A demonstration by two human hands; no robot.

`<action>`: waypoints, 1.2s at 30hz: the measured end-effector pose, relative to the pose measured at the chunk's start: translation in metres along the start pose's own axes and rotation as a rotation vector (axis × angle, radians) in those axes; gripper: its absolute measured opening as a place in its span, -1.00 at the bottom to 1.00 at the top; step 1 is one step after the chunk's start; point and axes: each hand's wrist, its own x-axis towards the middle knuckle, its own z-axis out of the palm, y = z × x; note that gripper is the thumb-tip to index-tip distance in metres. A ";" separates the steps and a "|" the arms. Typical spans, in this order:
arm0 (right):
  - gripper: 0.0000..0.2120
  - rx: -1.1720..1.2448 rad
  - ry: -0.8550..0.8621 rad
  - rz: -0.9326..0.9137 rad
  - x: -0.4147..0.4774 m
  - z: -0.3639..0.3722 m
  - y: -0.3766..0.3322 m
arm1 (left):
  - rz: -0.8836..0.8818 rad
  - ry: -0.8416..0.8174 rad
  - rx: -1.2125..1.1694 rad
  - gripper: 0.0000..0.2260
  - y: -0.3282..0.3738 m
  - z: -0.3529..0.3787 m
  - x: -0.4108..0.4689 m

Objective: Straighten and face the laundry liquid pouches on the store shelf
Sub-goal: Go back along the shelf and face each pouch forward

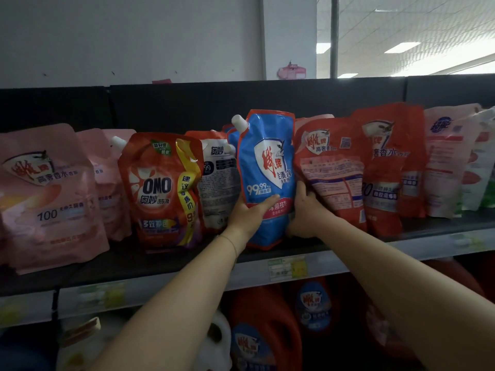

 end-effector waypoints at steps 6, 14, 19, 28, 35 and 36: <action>0.19 -0.095 0.079 -0.073 -0.007 0.015 -0.010 | 0.040 -0.114 0.061 -0.67 0.000 0.016 0.003; 0.34 -0.088 0.069 -0.211 0.000 0.028 -0.010 | 0.035 0.276 -0.414 -0.59 0.012 0.008 0.022; 0.35 -0.123 0.088 -0.424 -0.003 0.021 -0.009 | -0.031 0.458 -0.078 -0.86 0.011 -0.006 0.042; 0.33 -0.217 0.084 -0.403 0.018 0.031 -0.022 | -0.042 0.178 0.152 -0.78 0.032 -0.026 0.052; 0.34 -0.173 0.086 -0.352 0.018 0.033 -0.020 | 0.028 0.030 0.499 -0.84 0.040 -0.027 0.056; 0.35 -0.160 0.088 -0.348 0.018 0.034 -0.019 | 0.009 0.023 0.548 -0.83 0.038 -0.027 0.056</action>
